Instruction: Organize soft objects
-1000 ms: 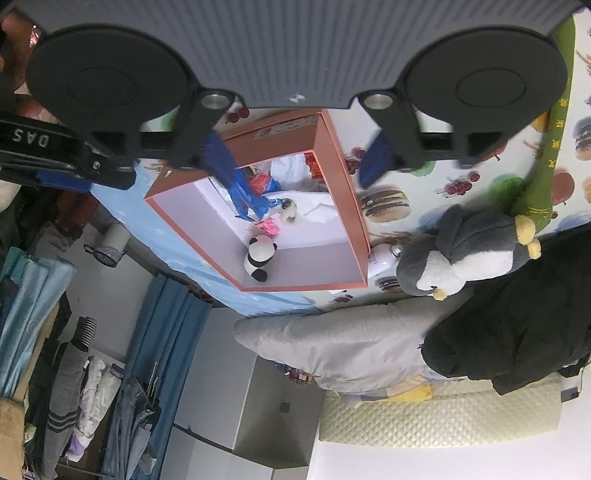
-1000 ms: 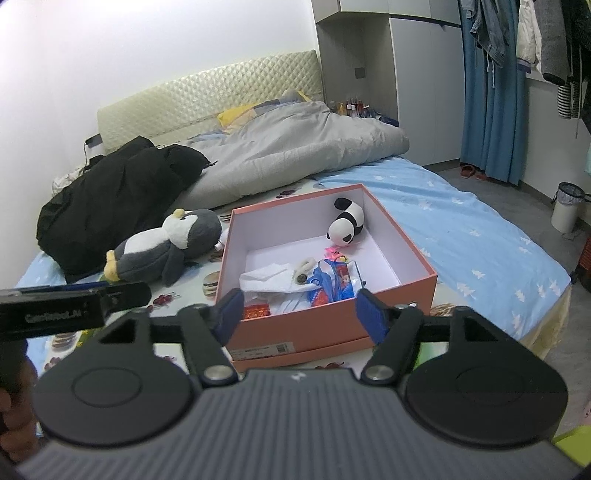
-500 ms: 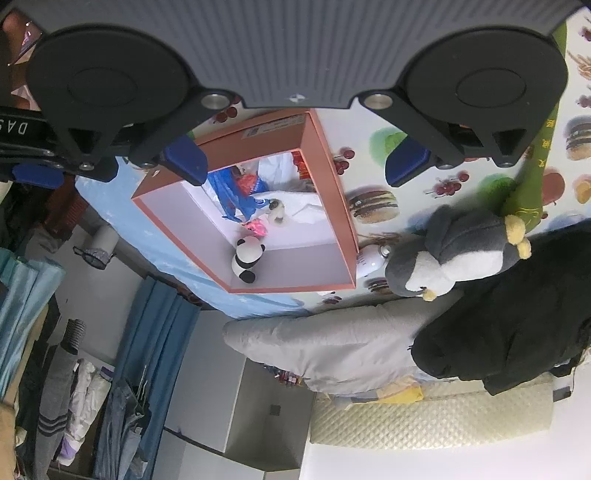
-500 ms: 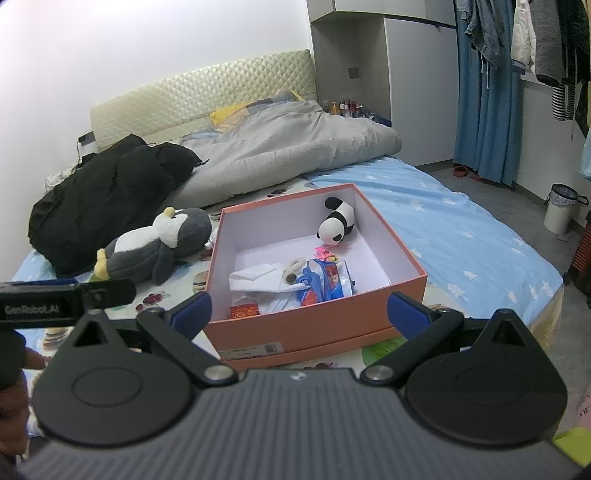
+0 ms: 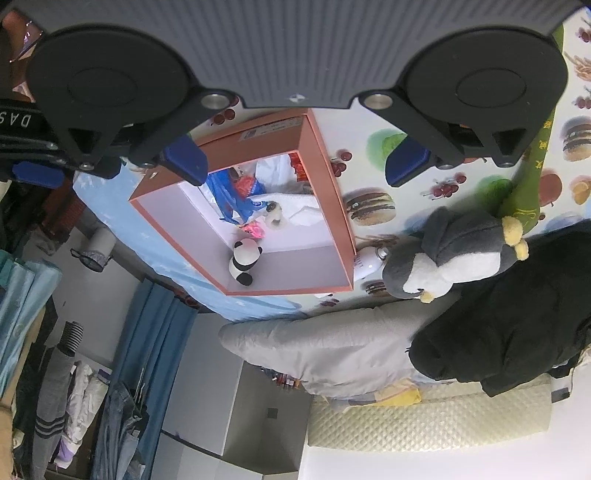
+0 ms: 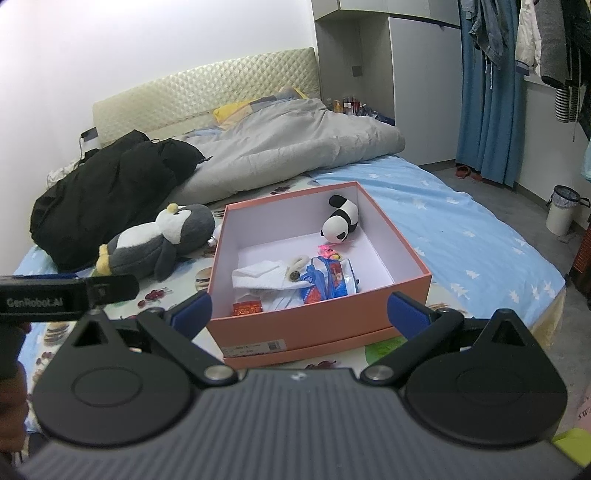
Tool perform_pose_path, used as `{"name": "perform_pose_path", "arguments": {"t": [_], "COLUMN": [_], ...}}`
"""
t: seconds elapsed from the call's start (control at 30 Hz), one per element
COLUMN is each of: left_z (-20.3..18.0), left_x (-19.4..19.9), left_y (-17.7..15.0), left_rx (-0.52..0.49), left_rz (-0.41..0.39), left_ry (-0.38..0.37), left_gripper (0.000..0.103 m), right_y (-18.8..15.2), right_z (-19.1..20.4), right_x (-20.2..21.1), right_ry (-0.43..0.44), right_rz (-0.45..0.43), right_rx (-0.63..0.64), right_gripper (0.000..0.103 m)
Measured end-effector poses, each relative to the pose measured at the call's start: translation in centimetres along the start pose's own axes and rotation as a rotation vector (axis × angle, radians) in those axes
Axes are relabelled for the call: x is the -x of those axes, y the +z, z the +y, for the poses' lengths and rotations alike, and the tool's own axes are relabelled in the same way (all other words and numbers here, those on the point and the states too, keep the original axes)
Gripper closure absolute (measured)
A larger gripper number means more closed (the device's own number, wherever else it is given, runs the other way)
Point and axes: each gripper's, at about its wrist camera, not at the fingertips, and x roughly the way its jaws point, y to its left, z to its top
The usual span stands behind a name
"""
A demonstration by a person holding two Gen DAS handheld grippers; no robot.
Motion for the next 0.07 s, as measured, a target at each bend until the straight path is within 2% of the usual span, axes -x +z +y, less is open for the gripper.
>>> {"name": "perform_pose_path", "arguments": {"t": [0.07], "left_z": [0.01], "left_x": [-0.12], "left_y": [-0.02], "left_rx": [0.002], "left_rz": [0.005], "left_ry": [0.000], "left_gripper": [0.000], "right_y": [0.06], "right_z": [0.02], "right_x": [0.20], "right_ry": [0.000], "right_rz": [-0.012], "right_rx": [-0.009], "right_gripper": [0.000]}}
